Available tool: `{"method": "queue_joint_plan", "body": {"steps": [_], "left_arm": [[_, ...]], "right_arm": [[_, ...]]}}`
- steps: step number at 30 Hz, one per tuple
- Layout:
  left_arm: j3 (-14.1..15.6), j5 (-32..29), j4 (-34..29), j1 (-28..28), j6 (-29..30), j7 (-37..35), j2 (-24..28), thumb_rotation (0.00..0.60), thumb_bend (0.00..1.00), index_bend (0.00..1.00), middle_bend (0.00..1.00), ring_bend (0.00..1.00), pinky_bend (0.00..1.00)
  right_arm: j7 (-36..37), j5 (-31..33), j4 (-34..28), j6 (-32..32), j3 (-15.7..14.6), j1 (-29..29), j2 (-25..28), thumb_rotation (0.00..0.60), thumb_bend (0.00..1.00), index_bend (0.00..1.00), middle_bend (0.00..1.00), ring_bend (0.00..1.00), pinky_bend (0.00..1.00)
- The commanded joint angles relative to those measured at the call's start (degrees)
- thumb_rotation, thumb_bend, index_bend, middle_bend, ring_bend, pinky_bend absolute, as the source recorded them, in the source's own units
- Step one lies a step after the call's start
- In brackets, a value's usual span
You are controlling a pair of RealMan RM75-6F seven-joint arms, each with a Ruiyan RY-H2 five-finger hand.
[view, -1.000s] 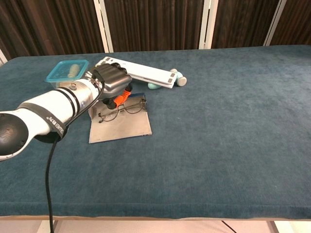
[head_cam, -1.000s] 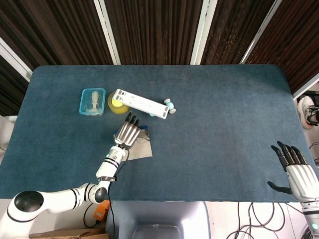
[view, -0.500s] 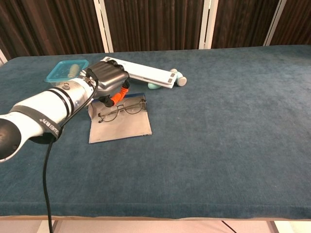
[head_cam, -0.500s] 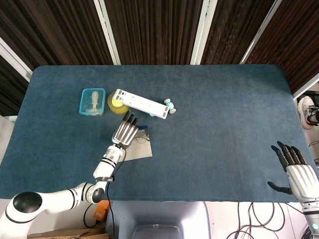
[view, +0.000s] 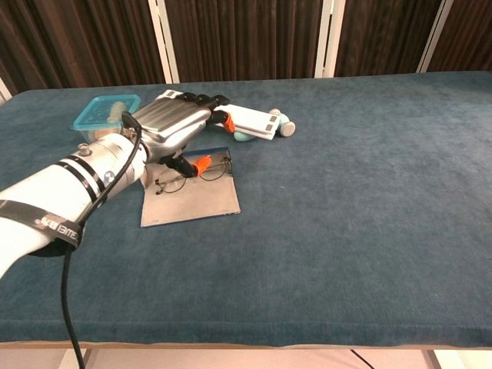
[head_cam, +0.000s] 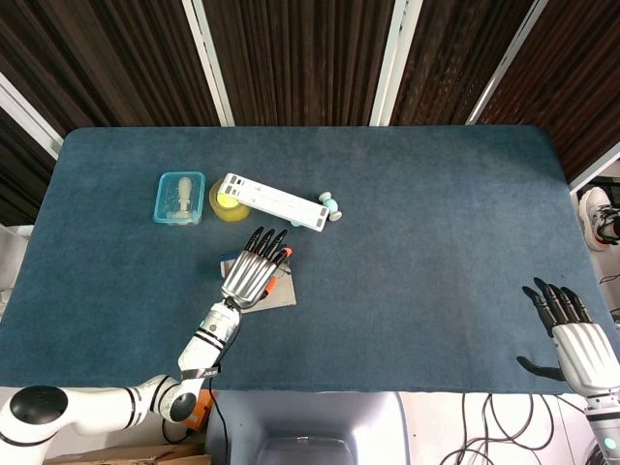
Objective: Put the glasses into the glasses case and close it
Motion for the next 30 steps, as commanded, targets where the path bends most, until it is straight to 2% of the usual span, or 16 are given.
{"method": "queue_joint_plan", "body": {"steps": [1,5,11,18,26,30], "left_arm": [[-0.23,-0.68,2.58,-0.97,-2.16,0.95,-2.44,0.6,0.47,0.24,0.0,0.0,0.0],[-1.7,-2.94,5.49,-1.69,-4.02,1.51,-4.89,0.6,0.51,0.25,0.0,0.0,0.0],[-1.6,-2.26,8.05,-1.59,-3.88,2.17,-5.85,0.6,0.52,0.28,0.0,0.0,0.0],[-1.44,-2.41,8.49,-1.05,-4.36,3.28,-5.4,0.6,0.52,0.38,0.0,0.0,0.0],[-1.68,-3.18,8.33,-0.55,-5.18,4.11,-4.71,0.6,0.51,0.38,0.0,0.0,0.0],[0.15,1.08,4.03,1.4,-2.12,1.38,-2.0,0.6,0.46,0.29,0.0,0.0,0.0]], "right_arm": [[0.12,-0.04,0.1,-0.16,-0.03,0.07,0.04,0.6,0.25,0.0,0.0,0.0,0.0],[0.45,-0.03,0.12,-0.26,-0.02,0.14,0.18,0.6,0.25,0.0,0.0,0.0,0.0],[0.75,0.34,0.23,-0.35,0.17,0.18,0.31,0.6,0.25,0.0,0.0,0.0,0.0],[-0.08,0.48,0.15,-0.54,0.17,0.24,0.02,0.6,0.25,0.0,0.0,0.0,0.0],[-0.22,0.47,0.1,-0.41,0.17,0.17,-0.04,0.6,0.25,0.0,0.0,0.0,0.0],[-0.17,0.47,0.17,-0.57,0.16,0.25,-0.02,0.6,0.25,0.0,0.0,0.0,0.0]]}}
